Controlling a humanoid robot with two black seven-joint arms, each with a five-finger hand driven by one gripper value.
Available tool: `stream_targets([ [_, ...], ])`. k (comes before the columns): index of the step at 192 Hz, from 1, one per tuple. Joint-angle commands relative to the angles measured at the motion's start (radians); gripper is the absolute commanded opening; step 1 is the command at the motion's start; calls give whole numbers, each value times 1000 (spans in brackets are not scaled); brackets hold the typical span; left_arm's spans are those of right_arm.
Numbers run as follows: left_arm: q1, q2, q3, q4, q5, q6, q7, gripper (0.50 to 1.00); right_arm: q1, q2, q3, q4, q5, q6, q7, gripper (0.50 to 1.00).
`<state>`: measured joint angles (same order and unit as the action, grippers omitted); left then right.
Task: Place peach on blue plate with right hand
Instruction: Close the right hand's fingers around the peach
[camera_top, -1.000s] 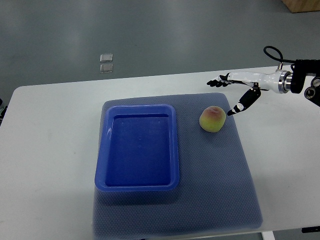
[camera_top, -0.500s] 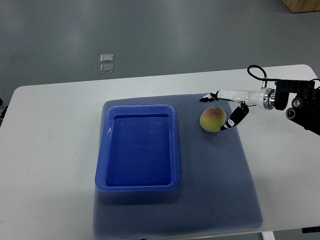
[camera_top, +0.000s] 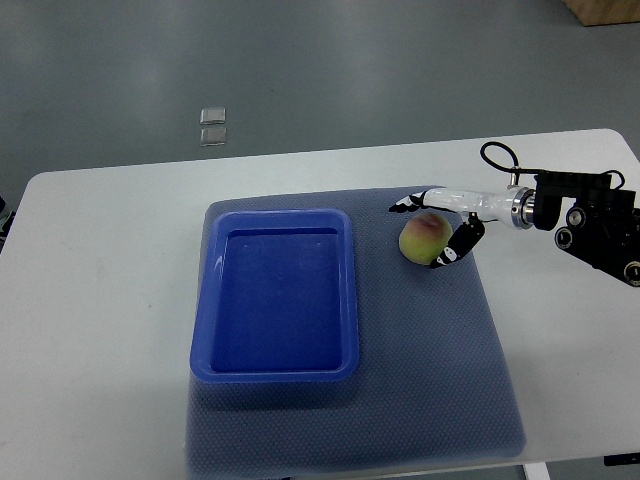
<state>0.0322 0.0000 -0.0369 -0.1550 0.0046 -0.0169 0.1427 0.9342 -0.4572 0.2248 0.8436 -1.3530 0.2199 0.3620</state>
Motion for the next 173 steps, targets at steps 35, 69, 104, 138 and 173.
stream_targets([
  [35, 0, 0, 0, 0, 0, 0, 0, 1000, 0, -1, -1, -11, -2, -13, 0, 899],
  [69, 0, 0, 0, 0, 0, 0, 0, 1000, 0, -3, -2, -11, -2, -13, 2, 868],
  [104, 0, 0, 0, 0, 0, 0, 0, 1000, 0, -1, -2, -11, -2, -13, 2, 854],
  [138, 0, 0, 0, 0, 0, 0, 0, 1000, 0, -1, -2, -11, -2, -13, 2, 829],
  [173, 0, 0, 0, 0, 0, 0, 0, 1000, 0, -1, -22, -11, -2, -14, 2, 711],
])
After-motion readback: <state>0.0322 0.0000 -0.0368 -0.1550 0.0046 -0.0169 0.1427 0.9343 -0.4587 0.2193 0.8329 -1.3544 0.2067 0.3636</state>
